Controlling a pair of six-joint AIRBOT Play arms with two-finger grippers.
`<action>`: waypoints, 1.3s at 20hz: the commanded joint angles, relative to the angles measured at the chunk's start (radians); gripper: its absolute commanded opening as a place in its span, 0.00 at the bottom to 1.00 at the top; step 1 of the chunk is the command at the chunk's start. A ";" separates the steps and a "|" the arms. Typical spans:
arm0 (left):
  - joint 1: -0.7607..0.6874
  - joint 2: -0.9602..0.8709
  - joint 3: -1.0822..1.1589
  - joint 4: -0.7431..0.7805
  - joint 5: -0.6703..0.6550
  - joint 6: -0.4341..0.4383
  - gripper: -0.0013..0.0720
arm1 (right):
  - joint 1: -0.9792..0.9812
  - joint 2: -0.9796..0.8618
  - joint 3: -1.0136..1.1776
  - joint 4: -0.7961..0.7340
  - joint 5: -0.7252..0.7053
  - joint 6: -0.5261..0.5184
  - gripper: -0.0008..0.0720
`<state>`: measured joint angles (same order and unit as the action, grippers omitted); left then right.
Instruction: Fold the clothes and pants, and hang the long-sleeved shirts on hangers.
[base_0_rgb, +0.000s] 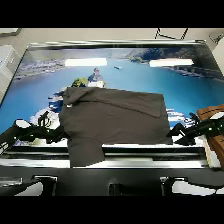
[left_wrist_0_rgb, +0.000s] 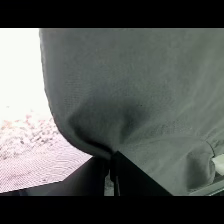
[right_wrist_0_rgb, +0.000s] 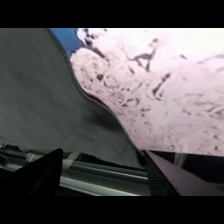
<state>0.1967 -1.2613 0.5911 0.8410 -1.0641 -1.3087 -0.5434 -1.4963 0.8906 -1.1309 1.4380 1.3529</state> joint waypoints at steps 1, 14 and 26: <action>0.001 0.001 0.001 -0.001 -0.001 0.000 0.05 | 0.001 0.000 -0.046 -0.006 0.040 -0.003 0.81; 0.002 0.001 0.001 -0.006 -0.068 0.003 0.05 | -0.003 0.000 0.076 0.063 0.148 -0.005 0.85; 0.003 0.001 0.001 -0.007 -0.069 0.023 0.05 | 0.001 -0.053 0.018 0.049 -0.020 0.037 0.84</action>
<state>0.1989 -1.2610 0.5911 0.8345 -1.1332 -1.2865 -0.5438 -1.5360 0.9432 -1.1267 1.4757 1.3968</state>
